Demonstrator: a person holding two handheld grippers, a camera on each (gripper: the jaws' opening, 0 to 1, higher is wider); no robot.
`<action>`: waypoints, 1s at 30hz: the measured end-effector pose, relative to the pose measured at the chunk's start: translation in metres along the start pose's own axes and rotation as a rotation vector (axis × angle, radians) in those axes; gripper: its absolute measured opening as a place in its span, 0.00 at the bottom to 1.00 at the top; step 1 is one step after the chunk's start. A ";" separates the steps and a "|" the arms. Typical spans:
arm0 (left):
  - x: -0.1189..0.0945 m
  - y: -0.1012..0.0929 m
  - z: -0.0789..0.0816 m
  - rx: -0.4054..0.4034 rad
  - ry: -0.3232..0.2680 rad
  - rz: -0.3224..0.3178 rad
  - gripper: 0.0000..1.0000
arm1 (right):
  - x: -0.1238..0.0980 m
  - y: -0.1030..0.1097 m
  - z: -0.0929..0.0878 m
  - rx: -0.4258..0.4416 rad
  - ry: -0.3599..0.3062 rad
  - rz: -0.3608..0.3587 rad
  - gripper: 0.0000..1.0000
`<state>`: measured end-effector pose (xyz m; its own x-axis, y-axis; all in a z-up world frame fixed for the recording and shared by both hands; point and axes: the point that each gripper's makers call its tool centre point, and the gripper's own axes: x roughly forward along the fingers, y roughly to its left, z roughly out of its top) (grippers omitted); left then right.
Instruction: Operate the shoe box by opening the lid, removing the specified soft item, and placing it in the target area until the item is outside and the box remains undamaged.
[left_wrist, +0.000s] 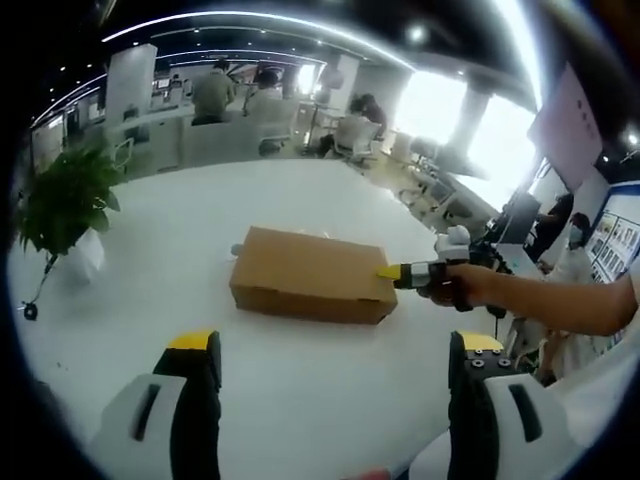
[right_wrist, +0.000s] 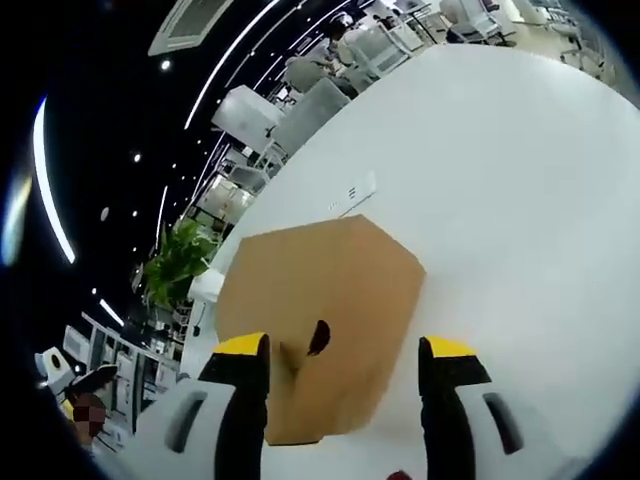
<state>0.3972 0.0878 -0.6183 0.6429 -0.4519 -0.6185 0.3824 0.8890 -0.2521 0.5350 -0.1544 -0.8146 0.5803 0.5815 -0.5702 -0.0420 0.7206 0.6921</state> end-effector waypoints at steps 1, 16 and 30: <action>0.002 0.000 0.000 -0.004 0.002 0.000 0.97 | 0.000 -0.001 0.000 -0.016 0.002 0.002 0.59; 0.018 -0.017 0.001 -0.020 0.023 -0.002 0.97 | 0.009 -0.002 -0.004 0.067 0.031 0.092 0.66; 0.025 -0.023 0.001 -0.013 0.039 0.004 0.96 | 0.016 -0.003 0.000 0.102 0.025 0.132 0.64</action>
<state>0.4051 0.0564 -0.6276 0.6181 -0.4454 -0.6477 0.3711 0.8917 -0.2591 0.5447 -0.1468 -0.8257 0.5550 0.6785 -0.4813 -0.0330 0.5961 0.8022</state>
